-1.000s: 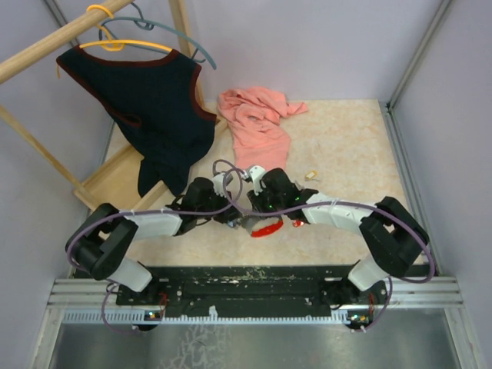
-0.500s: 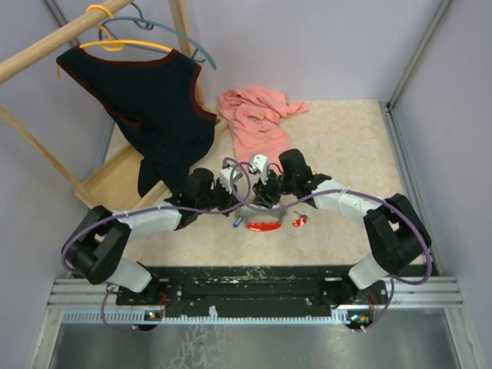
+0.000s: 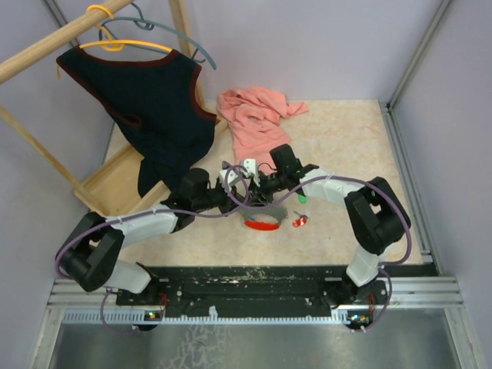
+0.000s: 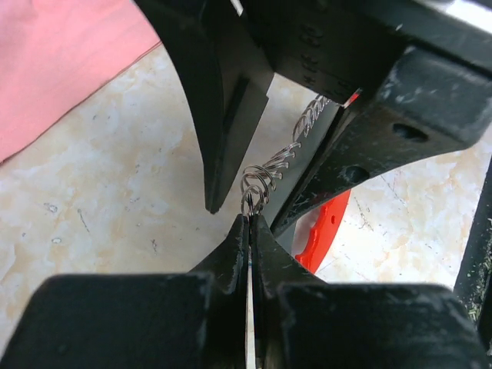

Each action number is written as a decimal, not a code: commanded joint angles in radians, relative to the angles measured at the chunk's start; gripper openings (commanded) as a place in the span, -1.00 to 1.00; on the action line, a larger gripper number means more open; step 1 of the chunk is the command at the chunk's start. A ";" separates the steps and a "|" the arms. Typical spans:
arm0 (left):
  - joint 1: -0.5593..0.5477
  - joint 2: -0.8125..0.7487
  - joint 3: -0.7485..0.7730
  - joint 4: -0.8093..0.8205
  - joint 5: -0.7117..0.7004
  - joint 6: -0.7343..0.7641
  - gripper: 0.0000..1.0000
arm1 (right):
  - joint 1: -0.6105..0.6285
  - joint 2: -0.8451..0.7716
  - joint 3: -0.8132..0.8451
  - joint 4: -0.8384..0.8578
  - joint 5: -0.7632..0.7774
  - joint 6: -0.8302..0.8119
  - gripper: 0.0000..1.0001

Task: Put the keys on the keyring

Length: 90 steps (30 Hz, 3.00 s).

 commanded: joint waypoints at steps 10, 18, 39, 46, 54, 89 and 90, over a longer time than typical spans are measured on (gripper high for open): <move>0.012 -0.100 -0.033 0.117 0.078 0.030 -1.00 | -0.006 -0.020 0.050 -0.138 -0.106 -0.112 -0.84; 0.062 -0.205 -0.120 0.256 0.080 -0.059 -0.44 | -0.005 -0.181 -0.056 0.016 -0.025 -0.010 -1.00; 0.070 -0.188 -0.294 0.663 0.287 0.130 -0.01 | 0.004 -0.421 -0.318 0.431 0.073 0.183 -1.00; 0.069 -0.149 -0.212 0.565 0.278 0.226 -0.14 | 0.023 -0.417 -0.309 0.412 0.106 0.165 -1.00; 0.056 -0.132 -0.136 0.406 0.300 0.308 -0.29 | 0.033 -0.414 -0.299 0.400 0.119 0.157 -1.00; 0.022 -0.075 0.011 0.094 0.257 0.400 -1.00 | 0.056 -0.436 -0.288 0.366 0.136 0.142 -1.00; 0.022 -0.078 0.008 0.097 0.248 0.399 -1.00 | 0.056 -0.442 -0.288 0.359 0.137 0.141 -0.93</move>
